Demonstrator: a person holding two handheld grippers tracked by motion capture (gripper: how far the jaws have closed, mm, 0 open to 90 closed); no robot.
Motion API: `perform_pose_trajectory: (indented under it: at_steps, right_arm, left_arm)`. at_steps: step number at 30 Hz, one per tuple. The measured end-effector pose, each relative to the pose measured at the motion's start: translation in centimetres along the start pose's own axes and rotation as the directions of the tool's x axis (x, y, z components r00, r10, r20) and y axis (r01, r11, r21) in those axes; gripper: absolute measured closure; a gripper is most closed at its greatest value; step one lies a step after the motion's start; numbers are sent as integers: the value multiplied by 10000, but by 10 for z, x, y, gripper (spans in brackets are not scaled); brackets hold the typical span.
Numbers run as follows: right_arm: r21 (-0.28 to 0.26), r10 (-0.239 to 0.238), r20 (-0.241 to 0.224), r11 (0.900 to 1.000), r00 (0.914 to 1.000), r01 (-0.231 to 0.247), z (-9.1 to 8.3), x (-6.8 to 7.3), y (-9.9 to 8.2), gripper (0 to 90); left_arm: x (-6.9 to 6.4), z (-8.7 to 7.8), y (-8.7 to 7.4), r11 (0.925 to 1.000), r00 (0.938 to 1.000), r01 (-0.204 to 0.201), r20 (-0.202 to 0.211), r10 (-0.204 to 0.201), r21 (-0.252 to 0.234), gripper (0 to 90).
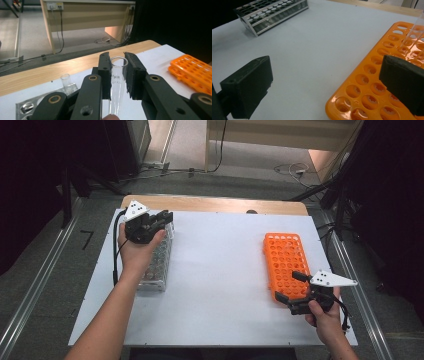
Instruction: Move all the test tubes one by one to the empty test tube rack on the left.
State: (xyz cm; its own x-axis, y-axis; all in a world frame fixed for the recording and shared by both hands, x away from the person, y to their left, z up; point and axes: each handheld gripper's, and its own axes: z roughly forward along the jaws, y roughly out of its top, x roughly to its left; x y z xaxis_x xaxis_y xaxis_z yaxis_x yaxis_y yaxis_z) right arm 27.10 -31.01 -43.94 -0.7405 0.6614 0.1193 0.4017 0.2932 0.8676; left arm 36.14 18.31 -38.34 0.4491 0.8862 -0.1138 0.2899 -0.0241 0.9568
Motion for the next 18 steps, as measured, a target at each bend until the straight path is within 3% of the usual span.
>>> perform_pose_trajectory:
  at_steps: [8, 18]
  right_arm:
    - [-52, 22, 46, 10000, 10000, -22, 1, 0, 0, 0]
    - [-86, 73, 55, 9999, 10000, -72, 0, -2, -1, 0]
  left_arm:
    - [18, 15, -2, 9995, 9981, 319, -530, -315, 58, 751]
    - [27, 30, -9, 9995, 9935, 219, -1127, -191, 239, 751]
